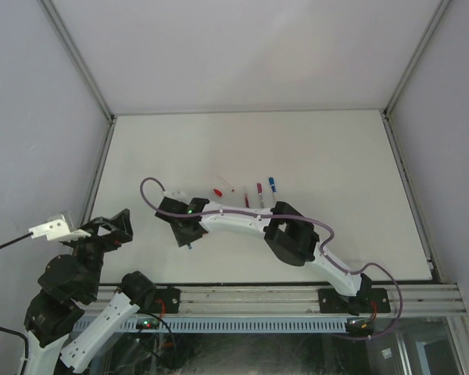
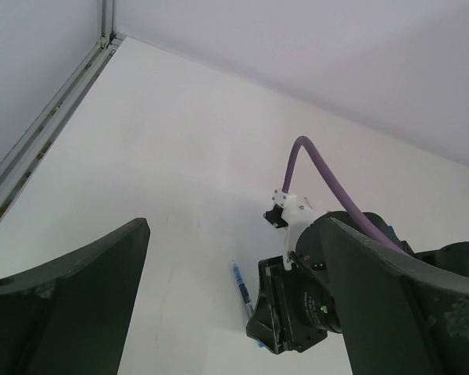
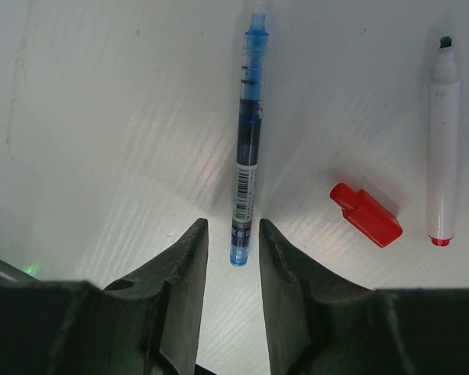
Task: Insert the pens into the pen caps
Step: Pick up the pen from the center of the board.
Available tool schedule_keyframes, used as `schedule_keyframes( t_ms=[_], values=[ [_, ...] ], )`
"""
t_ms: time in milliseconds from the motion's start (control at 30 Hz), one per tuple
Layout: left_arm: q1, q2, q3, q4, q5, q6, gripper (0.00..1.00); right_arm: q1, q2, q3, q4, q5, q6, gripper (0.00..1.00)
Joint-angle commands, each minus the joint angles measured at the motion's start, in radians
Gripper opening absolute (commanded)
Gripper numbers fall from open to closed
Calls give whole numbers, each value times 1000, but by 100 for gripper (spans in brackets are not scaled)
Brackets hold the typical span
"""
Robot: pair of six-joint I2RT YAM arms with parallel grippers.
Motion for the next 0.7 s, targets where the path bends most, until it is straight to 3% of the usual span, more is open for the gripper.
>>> schedule_keyframes(
  t_ms=[0,400,667],
  values=[
    [6,-10,-1,32,-15,-16,96,14,7,61,-37,43,-25,31],
    [6,-22,-2,23,-20,-33,96,27,60,112,-126,99,-68,27],
    [6,-21,-3,26,-14,-35,96,28,67,105,-129,83,-76,7]
  ],
)
